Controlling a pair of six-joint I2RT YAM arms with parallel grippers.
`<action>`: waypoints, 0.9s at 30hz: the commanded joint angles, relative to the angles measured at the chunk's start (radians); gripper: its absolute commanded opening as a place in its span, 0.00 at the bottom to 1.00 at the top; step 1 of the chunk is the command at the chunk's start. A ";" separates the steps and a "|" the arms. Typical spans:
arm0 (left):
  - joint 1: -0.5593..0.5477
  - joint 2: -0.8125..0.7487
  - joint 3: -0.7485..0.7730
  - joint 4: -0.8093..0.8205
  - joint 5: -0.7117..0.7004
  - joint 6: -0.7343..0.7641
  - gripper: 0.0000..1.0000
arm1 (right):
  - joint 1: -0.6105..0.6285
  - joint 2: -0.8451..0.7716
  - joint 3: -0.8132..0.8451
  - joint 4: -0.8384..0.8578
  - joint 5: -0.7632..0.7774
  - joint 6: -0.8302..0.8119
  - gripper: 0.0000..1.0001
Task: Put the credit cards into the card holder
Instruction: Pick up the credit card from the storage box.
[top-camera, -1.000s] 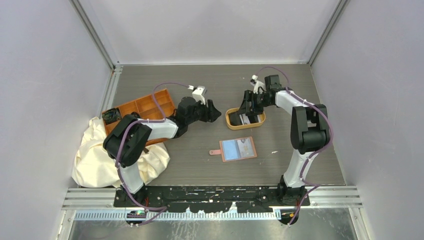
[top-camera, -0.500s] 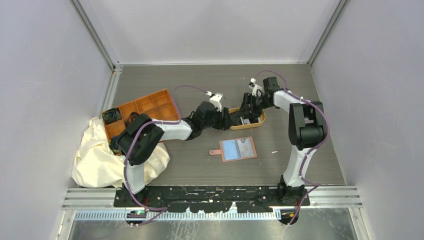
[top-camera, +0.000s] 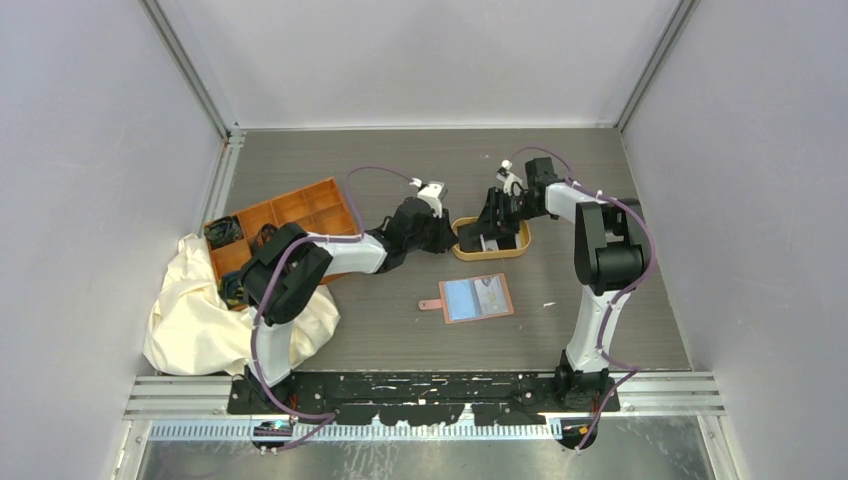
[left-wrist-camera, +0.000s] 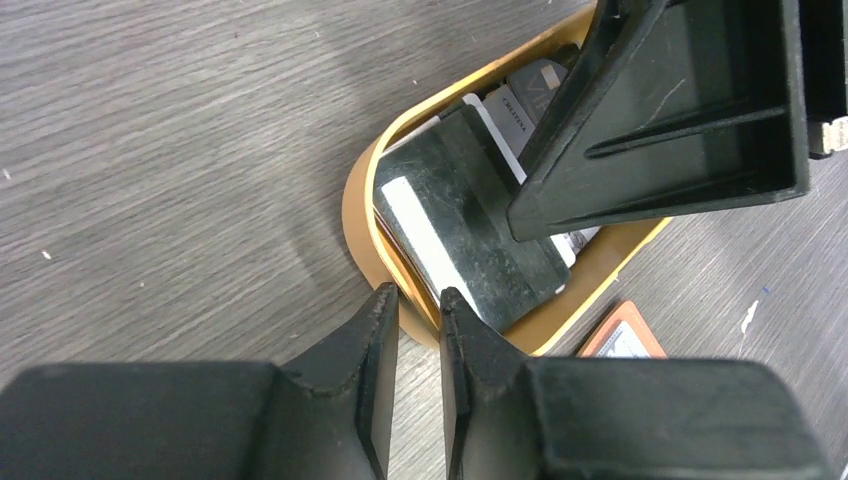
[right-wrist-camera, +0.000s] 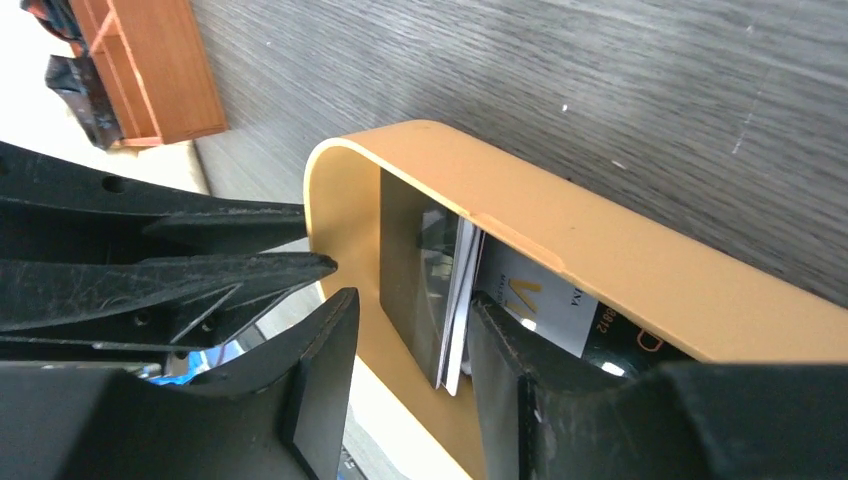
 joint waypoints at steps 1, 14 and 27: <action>0.000 0.014 0.026 -0.014 0.021 0.012 0.19 | 0.007 -0.017 0.011 0.084 -0.147 0.081 0.49; 0.000 0.019 0.024 -0.010 0.022 0.004 0.16 | 0.007 -0.007 0.005 0.093 -0.153 0.116 0.38; 0.000 0.025 0.028 -0.008 0.036 0.005 0.16 | 0.030 0.023 0.019 0.034 -0.057 0.084 0.40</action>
